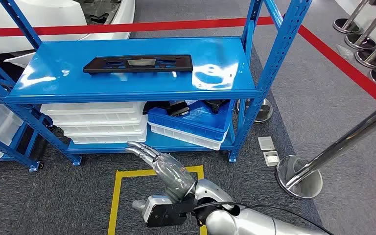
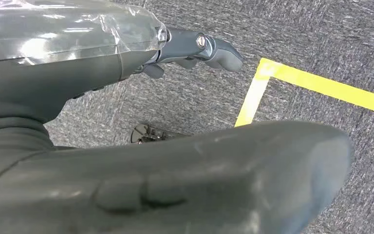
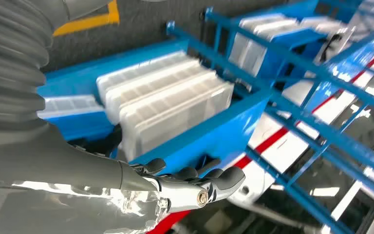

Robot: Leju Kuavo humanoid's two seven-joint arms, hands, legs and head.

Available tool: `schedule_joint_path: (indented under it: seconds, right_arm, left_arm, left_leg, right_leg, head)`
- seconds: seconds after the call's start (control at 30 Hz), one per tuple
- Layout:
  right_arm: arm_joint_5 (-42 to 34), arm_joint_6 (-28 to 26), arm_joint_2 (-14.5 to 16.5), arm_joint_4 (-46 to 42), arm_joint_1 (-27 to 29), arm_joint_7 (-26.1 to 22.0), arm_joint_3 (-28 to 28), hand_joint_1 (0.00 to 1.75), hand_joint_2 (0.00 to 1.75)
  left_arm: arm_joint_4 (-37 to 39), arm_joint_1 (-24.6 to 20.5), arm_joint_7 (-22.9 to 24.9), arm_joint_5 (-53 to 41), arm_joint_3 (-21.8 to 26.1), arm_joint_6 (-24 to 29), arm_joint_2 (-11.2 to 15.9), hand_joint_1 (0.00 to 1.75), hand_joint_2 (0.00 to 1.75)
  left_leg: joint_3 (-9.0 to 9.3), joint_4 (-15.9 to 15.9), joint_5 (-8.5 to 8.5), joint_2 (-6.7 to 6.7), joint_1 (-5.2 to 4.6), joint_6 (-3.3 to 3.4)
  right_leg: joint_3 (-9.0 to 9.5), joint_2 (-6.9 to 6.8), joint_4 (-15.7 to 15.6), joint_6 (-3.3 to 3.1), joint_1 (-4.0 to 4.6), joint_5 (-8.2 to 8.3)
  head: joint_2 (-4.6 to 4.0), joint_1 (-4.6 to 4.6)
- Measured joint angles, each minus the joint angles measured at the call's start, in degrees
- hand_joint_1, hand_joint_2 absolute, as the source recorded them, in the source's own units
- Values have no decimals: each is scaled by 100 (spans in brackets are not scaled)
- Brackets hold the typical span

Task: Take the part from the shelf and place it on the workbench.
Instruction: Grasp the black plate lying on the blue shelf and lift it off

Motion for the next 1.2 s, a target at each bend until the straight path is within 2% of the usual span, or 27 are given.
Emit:
schedule_joint_path:
  seconds: [0.47,0.67,1.2]
  right_arm:
    - [572,-706,-386,-555,517,365,-43,0,175]
    - [596,-707,-506,-704,600,408,-50,0,175]
    - [439,-451,-500,-693,419,328,-46,0,175]
  left_arm:
    - [11,-11,7,-313,0,83,24,0,0]
    - [11,-5,8,-265,0,82,48,0,0]
    - [12,30,-147,-1,0,79,57,0,0]
  left_leg:
    - [0,0,0,2,0,0]
    - [0,0,0,1,0,0]
    - [-2,0,0,1,0,0]
  right_leg:
    - [-2,4,-1,0,0,0]
    - [-1,4,-1,0,0,0]
    - [1,2,0,0,0,0]
  head:
    - [0,0]
    - [0,0]
    - [0,0]
